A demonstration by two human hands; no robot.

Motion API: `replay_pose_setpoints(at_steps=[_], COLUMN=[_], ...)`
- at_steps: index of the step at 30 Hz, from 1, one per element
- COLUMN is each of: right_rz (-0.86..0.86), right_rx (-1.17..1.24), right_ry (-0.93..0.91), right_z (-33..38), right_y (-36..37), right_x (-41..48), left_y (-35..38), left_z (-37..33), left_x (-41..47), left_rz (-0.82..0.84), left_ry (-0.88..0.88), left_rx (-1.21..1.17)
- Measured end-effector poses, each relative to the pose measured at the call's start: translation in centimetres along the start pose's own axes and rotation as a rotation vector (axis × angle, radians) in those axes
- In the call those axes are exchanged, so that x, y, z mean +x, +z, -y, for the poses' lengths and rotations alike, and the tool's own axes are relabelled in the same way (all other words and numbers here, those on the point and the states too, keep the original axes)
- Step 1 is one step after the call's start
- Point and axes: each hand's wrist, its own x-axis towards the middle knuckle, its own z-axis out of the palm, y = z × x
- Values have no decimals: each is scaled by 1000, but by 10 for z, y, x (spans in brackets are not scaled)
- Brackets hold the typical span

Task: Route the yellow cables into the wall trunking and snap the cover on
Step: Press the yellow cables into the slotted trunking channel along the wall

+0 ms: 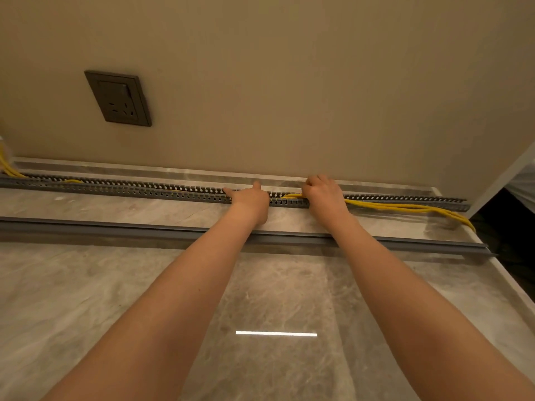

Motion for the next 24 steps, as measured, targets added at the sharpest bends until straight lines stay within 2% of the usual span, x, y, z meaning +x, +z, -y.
replay_pose_setpoints(at_steps=[8, 12, 15, 17, 21, 24], right_rz=[74, 147, 193, 211, 165, 37], right_rx=[180, 241, 292, 313, 382, 364], right_ry=[113, 126, 135, 117, 90, 181], right_z=[-2, -8, -13, -15, -17, -24], right_y=[13, 8, 5, 7, 8, 7], right_x=[-7, -1, 2, 0, -14, -23], left_y=[-10, -3, 3, 6, 1, -4], left_z=[-11, -27, -45, -50, -51, -53], left_x=[1, 3, 3, 3, 1, 0], left_rz=[-20, -177, -195, -179, -123, -91], left_ry=[-2, 139, 255, 252, 203, 185], left_rx=[142, 45, -17, -86, -164, -161])
